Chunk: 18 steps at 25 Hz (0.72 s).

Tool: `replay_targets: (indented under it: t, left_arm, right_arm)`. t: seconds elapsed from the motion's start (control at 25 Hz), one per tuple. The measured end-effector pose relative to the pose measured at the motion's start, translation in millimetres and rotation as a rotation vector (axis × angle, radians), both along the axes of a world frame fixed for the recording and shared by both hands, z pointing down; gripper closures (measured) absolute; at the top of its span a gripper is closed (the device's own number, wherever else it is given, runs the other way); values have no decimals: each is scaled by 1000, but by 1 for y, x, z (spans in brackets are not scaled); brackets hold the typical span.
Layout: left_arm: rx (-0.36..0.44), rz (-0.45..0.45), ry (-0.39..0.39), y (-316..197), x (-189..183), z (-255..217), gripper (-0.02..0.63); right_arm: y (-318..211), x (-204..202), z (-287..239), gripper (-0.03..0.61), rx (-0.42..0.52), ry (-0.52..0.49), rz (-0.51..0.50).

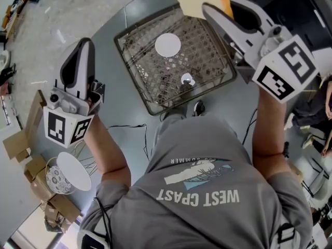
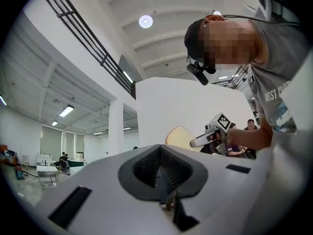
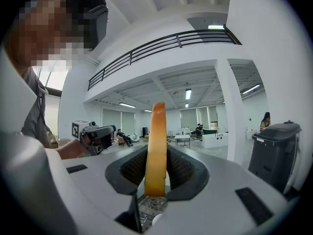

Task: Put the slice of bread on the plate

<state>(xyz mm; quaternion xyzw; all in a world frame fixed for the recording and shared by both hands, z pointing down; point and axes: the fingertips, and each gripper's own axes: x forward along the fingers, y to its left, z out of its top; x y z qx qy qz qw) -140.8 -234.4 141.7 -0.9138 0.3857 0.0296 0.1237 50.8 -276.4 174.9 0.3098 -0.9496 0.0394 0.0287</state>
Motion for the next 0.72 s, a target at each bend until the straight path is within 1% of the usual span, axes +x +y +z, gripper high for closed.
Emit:
replay_targets:
  t: [0.2, 0.4, 0.72]
  left_arm:
    - [-34, -3, 1, -13, -5, 19, 606]
    - [-68, -7, 2, -15, -7, 22, 606]
    - [-124, -9, 2, -34, -18, 48, 606]
  right_arm:
    - [-20, -7, 30, 486, -44, 2, -4]
    - [-31, -11, 45, 486, -83, 10, -7]
    - [-63, -27, 102, 486, -161, 10, -10]
